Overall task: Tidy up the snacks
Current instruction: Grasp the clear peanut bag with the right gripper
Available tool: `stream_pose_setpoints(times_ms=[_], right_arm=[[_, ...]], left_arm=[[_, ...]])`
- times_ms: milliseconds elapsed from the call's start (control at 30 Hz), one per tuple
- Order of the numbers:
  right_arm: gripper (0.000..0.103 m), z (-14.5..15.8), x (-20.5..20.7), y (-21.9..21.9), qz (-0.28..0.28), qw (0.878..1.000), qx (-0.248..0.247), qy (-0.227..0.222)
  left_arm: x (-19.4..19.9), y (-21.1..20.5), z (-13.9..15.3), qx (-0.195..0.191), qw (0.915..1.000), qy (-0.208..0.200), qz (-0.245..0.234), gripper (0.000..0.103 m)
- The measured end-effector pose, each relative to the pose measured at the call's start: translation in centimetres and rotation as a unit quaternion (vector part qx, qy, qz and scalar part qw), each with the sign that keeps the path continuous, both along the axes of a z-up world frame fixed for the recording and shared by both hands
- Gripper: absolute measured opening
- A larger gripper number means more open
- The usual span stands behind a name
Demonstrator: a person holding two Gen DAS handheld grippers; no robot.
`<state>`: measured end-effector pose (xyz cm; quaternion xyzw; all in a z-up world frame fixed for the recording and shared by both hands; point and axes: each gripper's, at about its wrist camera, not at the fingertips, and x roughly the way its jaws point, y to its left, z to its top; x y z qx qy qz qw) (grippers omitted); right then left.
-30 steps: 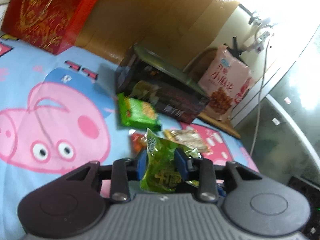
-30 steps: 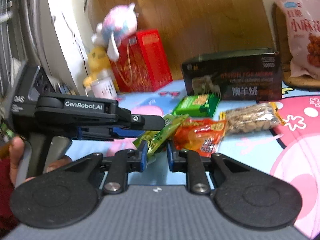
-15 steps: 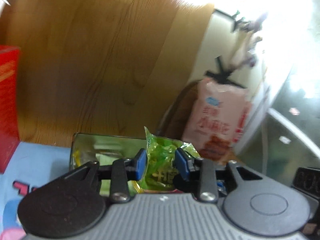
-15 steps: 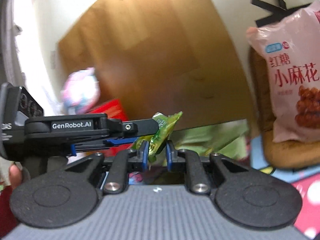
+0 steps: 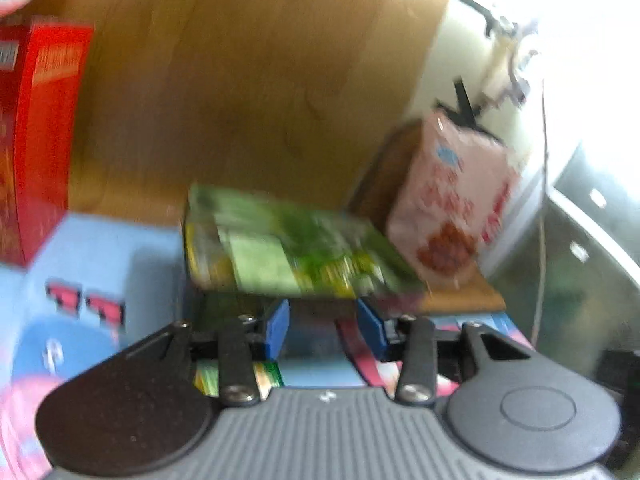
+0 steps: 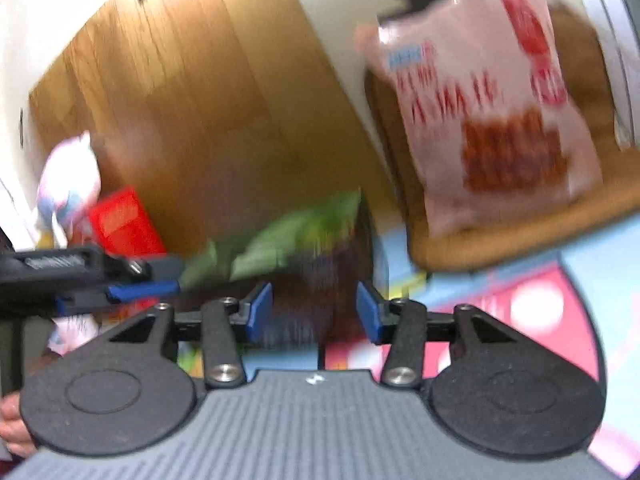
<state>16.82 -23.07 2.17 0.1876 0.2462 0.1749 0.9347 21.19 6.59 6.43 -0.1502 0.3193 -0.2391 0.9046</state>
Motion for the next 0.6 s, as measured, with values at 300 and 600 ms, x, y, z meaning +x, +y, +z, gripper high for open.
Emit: stream_pose_setpoints(times_ms=[300, 600], right_arm=[[0.034, -1.7, -1.3, 2.5, 0.02, 0.996, -0.042, 0.076], [0.03, -2.6, -6.9, -0.8, -0.012, 0.996, 0.022, 0.084]], left_arm=[[-2.2, -4.7, -5.4, 0.053, 0.9962, 0.064, -0.029, 0.047], [-7.5, -7.5, -5.3, 0.082, 0.9926, 0.047, -0.077, 0.056]])
